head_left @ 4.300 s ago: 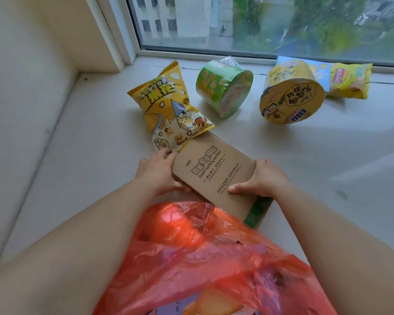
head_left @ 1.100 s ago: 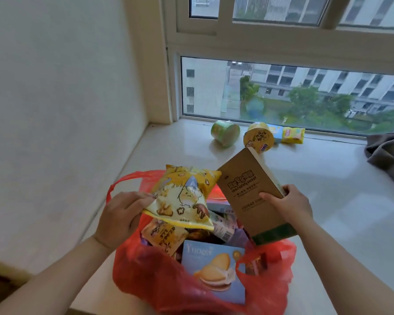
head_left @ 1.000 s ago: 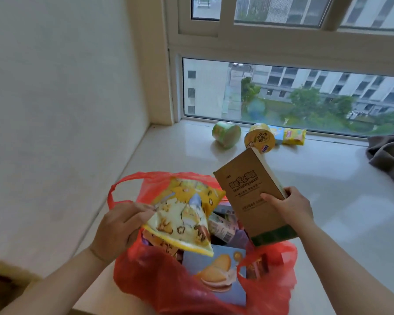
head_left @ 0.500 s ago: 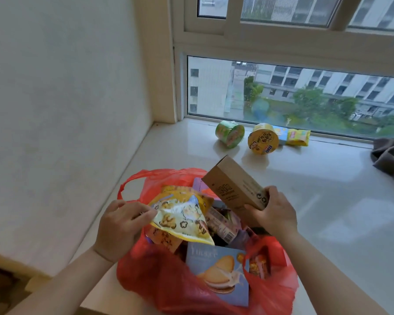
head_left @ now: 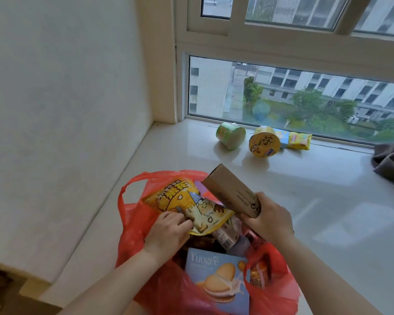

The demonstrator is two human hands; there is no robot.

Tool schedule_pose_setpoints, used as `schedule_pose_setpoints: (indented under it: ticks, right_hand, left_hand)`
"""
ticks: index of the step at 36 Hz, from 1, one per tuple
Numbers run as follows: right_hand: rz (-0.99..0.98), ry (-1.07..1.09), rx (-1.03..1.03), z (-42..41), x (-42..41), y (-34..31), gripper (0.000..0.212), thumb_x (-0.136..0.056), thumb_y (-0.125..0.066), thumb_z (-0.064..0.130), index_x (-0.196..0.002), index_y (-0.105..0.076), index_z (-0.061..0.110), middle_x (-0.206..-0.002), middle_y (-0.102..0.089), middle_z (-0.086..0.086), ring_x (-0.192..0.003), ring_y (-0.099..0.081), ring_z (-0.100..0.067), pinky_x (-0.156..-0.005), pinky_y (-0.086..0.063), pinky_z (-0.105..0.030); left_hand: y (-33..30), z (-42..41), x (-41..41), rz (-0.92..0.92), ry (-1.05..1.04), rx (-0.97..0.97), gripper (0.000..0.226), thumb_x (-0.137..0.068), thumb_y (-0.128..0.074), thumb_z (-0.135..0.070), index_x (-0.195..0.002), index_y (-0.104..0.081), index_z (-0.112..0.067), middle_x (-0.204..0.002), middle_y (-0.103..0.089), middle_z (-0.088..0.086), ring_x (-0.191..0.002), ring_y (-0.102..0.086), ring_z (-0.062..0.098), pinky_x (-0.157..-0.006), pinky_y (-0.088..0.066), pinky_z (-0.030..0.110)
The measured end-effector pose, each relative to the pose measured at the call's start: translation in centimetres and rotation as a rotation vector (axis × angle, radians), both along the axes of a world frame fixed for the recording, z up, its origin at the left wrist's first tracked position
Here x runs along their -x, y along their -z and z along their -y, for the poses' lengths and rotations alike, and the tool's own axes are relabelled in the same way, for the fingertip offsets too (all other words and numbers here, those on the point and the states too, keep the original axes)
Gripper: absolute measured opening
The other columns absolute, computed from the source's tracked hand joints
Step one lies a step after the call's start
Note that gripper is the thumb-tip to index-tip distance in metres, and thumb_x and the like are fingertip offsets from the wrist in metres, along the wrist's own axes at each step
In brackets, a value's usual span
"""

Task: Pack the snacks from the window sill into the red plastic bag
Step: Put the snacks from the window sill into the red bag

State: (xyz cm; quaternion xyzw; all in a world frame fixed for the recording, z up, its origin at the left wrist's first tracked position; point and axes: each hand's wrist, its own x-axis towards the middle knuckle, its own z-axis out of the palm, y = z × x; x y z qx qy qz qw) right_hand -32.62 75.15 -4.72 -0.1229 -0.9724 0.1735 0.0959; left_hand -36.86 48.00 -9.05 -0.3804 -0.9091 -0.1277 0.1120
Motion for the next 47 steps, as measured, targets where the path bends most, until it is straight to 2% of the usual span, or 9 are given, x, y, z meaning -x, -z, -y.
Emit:
schedule_pose_setpoints:
  ticks: [4,8,12,16,19,23,28,39,47]
  right_hand:
    - [-0.147,-0.03,0.022,0.7,0.5,-0.6,0.048,-0.068,-0.077,0.038,-0.11,-0.059,0.023,-0.087,-0.068,0.005,-0.074,-0.065,-0.023,-0.058,-0.038,-0.024]
    - [-0.365,-0.149,-0.062,2.0,1.4,-0.9,0.048,-0.061,-0.077,0.034,-0.103,-0.062,0.016,-0.08,-0.067,0.002,-0.063,-0.064,-0.022,-0.047,-0.042,-0.026]
    - [-0.401,-0.266,-0.168,3.5,2.3,-0.4,0.059,-0.055,-0.077,0.036,-0.107,-0.056,0.02,-0.086,-0.065,0.001,-0.068,-0.063,-0.02,-0.043,-0.043,-0.024]
    - [-0.354,-0.297,-0.199,4.0,2.2,1.2,0.056,-0.05,-0.082,0.034,-0.1,-0.064,0.016,-0.083,-0.066,0.001,-0.063,-0.061,-0.02,-0.042,-0.04,-0.024]
    - [-0.291,-0.266,-0.162,3.7,1.4,2.6,0.055,-0.05,-0.083,0.035,-0.098,-0.066,0.016,-0.081,-0.066,0.002,-0.061,-0.061,-0.018,-0.043,-0.038,-0.022]
    - [-0.181,-0.294,-0.149,3.2,0.2,4.4,0.067,-0.051,-0.087,0.032,-0.108,-0.054,0.02,-0.096,-0.066,-0.002,-0.075,-0.064,-0.026,-0.056,-0.052,-0.032]
    - [-0.087,-0.322,-0.114,2.4,-0.8,4.4,0.074,-0.05,-0.086,0.03,-0.115,-0.051,0.021,-0.105,-0.065,-0.003,-0.085,-0.065,-0.027,-0.06,-0.057,-0.035]
    - [-0.025,-0.509,-0.212,4.8,0.6,2.6,0.073,-0.054,-0.071,0.043,-0.122,-0.047,0.026,-0.11,-0.065,0.004,-0.082,-0.063,-0.021,-0.066,-0.055,-0.036]
    - [0.161,-0.35,-0.31,5.4,2.5,1.7,0.075,-0.048,-0.081,0.039,-0.117,-0.054,0.029,-0.097,-0.067,0.004,-0.074,-0.06,-0.021,-0.062,-0.051,-0.034]
  left_hand:
    - [0.0,-0.2,1.3,0.183,-0.042,0.207,0.044,-0.05,-0.084,-0.028,-0.088,-0.063,-0.031,-0.078,-0.059,-0.011,-0.081,-0.063,0.012,-0.09,-0.052,0.046]
    - [-0.8,-1.0,1.4,0.237,0.025,0.264,0.044,-0.086,-0.054,-0.022,-0.129,-0.05,-0.029,-0.128,-0.052,-0.005,-0.129,-0.039,0.016,-0.117,0.003,0.046]
    - [-1.1,-1.4,1.4,0.339,0.065,0.234,0.046,-0.088,-0.043,-0.032,-0.134,-0.044,-0.039,-0.147,-0.036,-0.01,-0.144,-0.016,0.014,-0.119,0.005,0.042]
    - [-3.4,-0.7,1.4,0.11,0.04,-0.229,0.035,-0.068,-0.049,-0.025,-0.095,-0.071,-0.028,-0.104,-0.067,-0.007,-0.111,-0.049,0.014,-0.097,-0.04,0.032]
    - [-4.3,1.2,3.3,-0.129,-0.286,-0.283,0.033,-0.06,-0.071,-0.016,-0.092,-0.068,-0.02,-0.102,-0.062,0.001,-0.102,-0.051,0.021,-0.092,-0.044,0.04]
    - [-3.9,3.4,5.3,0.34,-0.766,-0.074,0.07,-0.074,-0.07,-0.034,-0.135,-0.04,-0.017,-0.133,-0.039,0.012,-0.12,-0.045,0.032,-0.096,-0.043,0.042]
    - [-3.4,4.7,6.9,0.838,-0.983,-0.495,0.063,-0.087,-0.05,-0.017,-0.145,-0.026,-0.015,-0.13,-0.054,0.017,-0.109,-0.058,0.035,-0.092,-0.05,0.042]
    - [-12.2,4.6,7.6,0.371,-0.757,-0.894,0.043,-0.089,-0.038,0.002,-0.112,-0.067,-0.021,-0.109,-0.067,0.001,-0.102,-0.061,0.017,-0.094,-0.05,0.033]
    - [-12.6,2.8,7.1,0.415,-0.752,-1.242,0.04,-0.09,-0.038,0.005,-0.1,-0.067,-0.021,-0.077,-0.065,-0.009,-0.067,-0.06,-0.001,-0.069,-0.047,0.016]
